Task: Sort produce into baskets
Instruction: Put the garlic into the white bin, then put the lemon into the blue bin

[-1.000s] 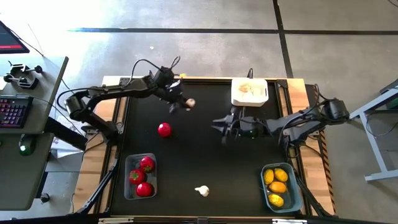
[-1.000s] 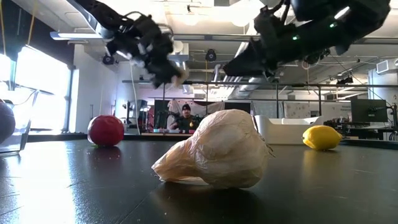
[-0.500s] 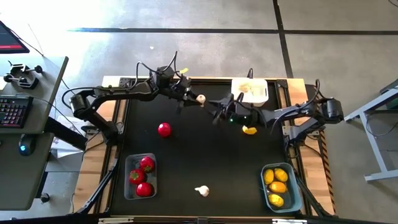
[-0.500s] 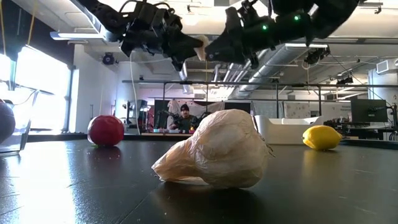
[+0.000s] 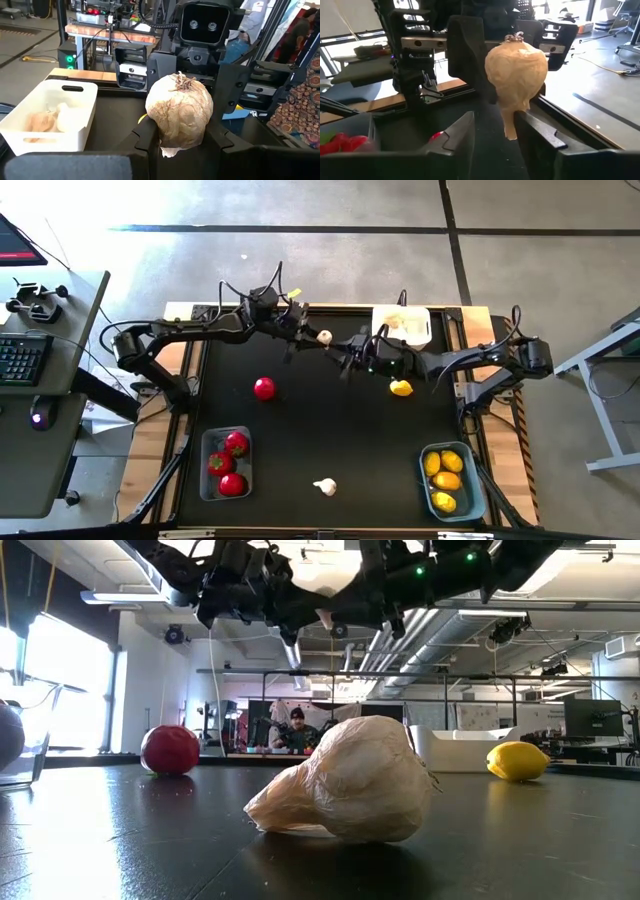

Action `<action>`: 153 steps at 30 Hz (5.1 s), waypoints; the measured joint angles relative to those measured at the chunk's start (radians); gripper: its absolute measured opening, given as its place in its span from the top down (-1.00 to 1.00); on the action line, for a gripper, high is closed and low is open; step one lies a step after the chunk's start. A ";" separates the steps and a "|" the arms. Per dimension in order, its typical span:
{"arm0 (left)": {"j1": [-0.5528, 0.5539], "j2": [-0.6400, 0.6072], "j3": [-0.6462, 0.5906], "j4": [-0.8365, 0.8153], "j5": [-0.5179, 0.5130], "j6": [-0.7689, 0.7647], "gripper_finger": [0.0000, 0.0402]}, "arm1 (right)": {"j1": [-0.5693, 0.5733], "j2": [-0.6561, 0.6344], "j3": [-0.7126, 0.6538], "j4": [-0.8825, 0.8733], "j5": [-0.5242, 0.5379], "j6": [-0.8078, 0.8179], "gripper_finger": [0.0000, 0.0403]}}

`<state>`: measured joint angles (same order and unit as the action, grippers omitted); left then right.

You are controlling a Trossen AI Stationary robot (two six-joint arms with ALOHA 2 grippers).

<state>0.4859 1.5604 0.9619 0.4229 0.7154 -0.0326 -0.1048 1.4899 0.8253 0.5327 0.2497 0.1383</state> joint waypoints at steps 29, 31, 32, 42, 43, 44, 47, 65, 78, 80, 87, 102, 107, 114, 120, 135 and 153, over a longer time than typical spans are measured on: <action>-0.045 0.000 0.001 0.003 -0.003 0.027 0.63 | -0.006 -0.012 0.001 -0.027 -0.059 -0.020 0.69; -0.044 0.000 0.001 0.008 -0.041 0.024 0.60 | -0.006 -0.012 0.001 -0.025 -0.049 -0.041 0.88; -0.044 0.000 0.001 0.010 -0.063 0.026 0.58 | -0.004 -0.012 0.001 -0.026 -0.043 -0.051 0.93; -0.042 0.000 0.001 -0.026 -0.115 0.082 -0.02 | 0.000 -0.012 0.000 -0.042 -0.036 -0.049 0.97; -0.041 0.000 0.001 -0.035 -0.118 0.094 -0.07 | 0.000 -0.012 0.000 -0.042 -0.036 -0.049 0.97; -0.041 0.000 0.001 -0.043 -0.122 0.102 -0.11 | 0.000 -0.012 0.000 -0.042 -0.036 -0.049 0.97; -0.035 0.000 -0.028 -0.021 -0.126 0.132 -0.19 | -0.003 -0.012 0.000 -0.043 -0.035 -0.050 0.98; 0.025 -0.003 -0.216 0.111 -0.114 0.089 -0.21 | -0.239 -0.244 0.000 -0.831 0.123 0.193 0.99; 0.024 -0.003 -0.229 0.122 -0.114 0.070 -0.21 | -0.569 -0.152 0.000 -0.961 -0.070 0.327 0.97; 0.024 -0.003 -0.229 0.122 -0.114 0.070 -0.21 | -0.585 -0.131 0.000 -0.946 -0.093 0.318 0.96; 0.024 -0.003 -0.229 0.121 -0.114 0.070 -0.21 | -0.590 -0.102 0.000 -0.903 -0.103 0.268 0.91; 0.024 -0.003 -0.229 0.121 -0.113 0.070 -0.21 | -0.573 -0.124 0.000 -0.904 -0.105 0.195 0.11; 0.024 -0.003 -0.229 0.120 -0.113 0.070 -0.21 | -0.454 -0.214 0.000 -0.985 -0.115 0.087 0.55; 0.024 -0.003 -0.229 0.120 -0.113 0.088 -0.21 | -0.216 -0.289 0.000 -1.207 -0.112 0.158 0.95; 0.024 -0.003 -0.229 0.120 -0.113 0.087 -0.21 | -0.072 -0.270 0.000 -1.347 -0.099 0.261 0.47; 0.024 -0.003 -0.229 0.120 -0.113 0.088 -0.21 | -0.036 -0.266 0.000 -1.399 -0.104 0.244 -0.52; 0.024 -0.003 -0.229 0.120 -0.118 0.088 -0.21 | -0.046 -0.077 0.000 -1.431 -0.060 -0.031 -0.53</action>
<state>0.5095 1.5570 0.7334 0.5430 0.5972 0.0555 -0.1509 1.4127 0.8257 -0.8986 0.1900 0.1076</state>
